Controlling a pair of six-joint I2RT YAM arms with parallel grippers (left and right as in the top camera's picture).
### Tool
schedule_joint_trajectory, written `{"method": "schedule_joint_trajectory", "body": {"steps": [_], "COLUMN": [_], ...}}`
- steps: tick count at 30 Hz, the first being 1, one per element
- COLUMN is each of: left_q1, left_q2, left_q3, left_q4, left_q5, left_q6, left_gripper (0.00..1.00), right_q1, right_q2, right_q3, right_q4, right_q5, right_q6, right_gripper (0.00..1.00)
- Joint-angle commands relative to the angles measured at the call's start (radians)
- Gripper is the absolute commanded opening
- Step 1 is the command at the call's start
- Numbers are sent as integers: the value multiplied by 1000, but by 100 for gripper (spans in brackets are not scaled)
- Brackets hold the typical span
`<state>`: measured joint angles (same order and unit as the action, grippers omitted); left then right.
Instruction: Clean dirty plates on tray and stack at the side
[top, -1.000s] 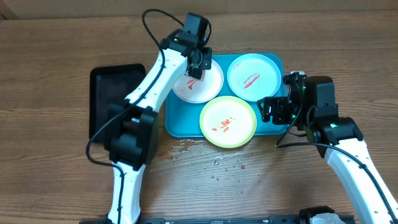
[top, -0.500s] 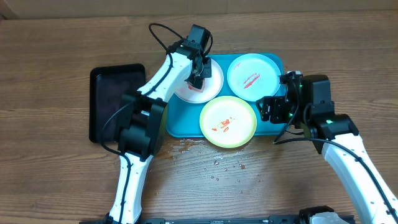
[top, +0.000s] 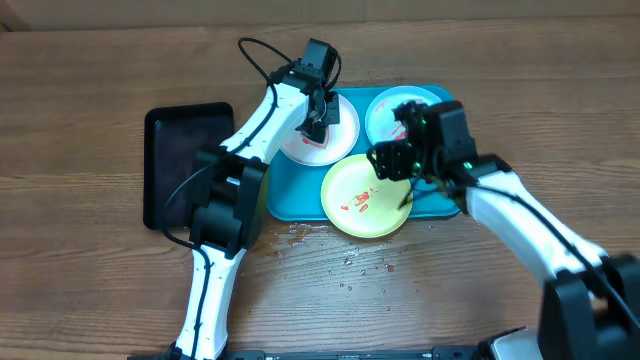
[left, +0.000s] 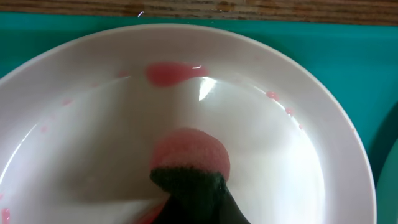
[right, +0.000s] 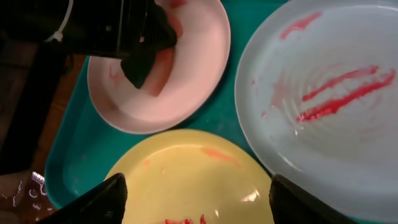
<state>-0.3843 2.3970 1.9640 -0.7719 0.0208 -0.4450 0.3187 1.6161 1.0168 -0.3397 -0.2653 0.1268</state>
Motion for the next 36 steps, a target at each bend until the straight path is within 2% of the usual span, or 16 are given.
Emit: {"method": "schedule_joint_trajectory", "body": {"steps": [1,7,16,36], "left_q1": [22,32,32,32], "left_q2": [38,38,38,38], "left_q3": [11,11,11,11], "left_q4": [-16,-16,-9,-10], "left_q5": [13,32,32,70], "left_q6": [-34,-35,-58,-76], "left_gripper": [4,4,4,4], "right_q1": [13,19,57,77], "right_q2": [82,207,300,418], "right_q3": [140,269,293,294], "right_q4": [-19,-66,-28,84], "right_q5": [-6,-6,39,52], "right_q6": [6,3,58,142], "right_gripper": [72,60,49,45]}}
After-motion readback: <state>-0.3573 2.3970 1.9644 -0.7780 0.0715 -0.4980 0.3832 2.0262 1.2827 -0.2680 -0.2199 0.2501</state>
